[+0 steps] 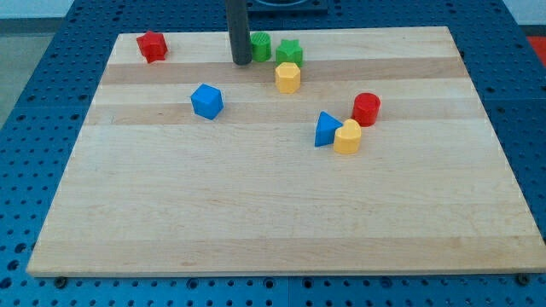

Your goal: Push the green circle to the top left of the green star

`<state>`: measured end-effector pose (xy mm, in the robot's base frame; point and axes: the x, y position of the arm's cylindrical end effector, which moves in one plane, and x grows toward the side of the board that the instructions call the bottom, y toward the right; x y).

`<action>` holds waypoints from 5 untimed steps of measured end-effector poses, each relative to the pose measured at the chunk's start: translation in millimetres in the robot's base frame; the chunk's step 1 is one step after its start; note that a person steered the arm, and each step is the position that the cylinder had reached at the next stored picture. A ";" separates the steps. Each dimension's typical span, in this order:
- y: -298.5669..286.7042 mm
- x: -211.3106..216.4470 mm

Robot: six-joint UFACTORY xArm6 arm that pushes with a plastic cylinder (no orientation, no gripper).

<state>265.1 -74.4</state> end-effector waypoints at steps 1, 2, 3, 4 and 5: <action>-0.1 0.0; -0.2 0.0; -0.2 -0.2; -1.3 -3.0; -9.7 -4.2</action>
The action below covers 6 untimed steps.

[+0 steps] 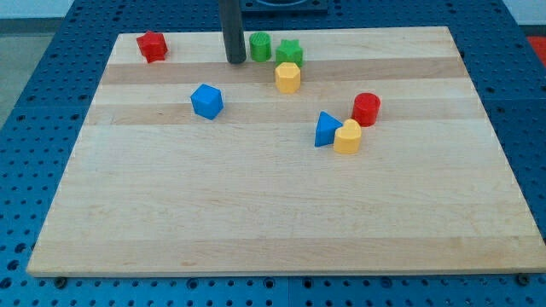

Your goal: Push the green circle to the top left of the green star

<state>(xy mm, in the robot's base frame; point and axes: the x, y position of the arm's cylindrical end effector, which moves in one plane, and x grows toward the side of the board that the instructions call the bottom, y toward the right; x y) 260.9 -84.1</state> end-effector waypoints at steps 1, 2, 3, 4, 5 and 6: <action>-0.2 -12.1; -0.2 -22.5; 0.7 -20.3; 8.4 -19.7; 23.1 -19.7; 32.8 -19.7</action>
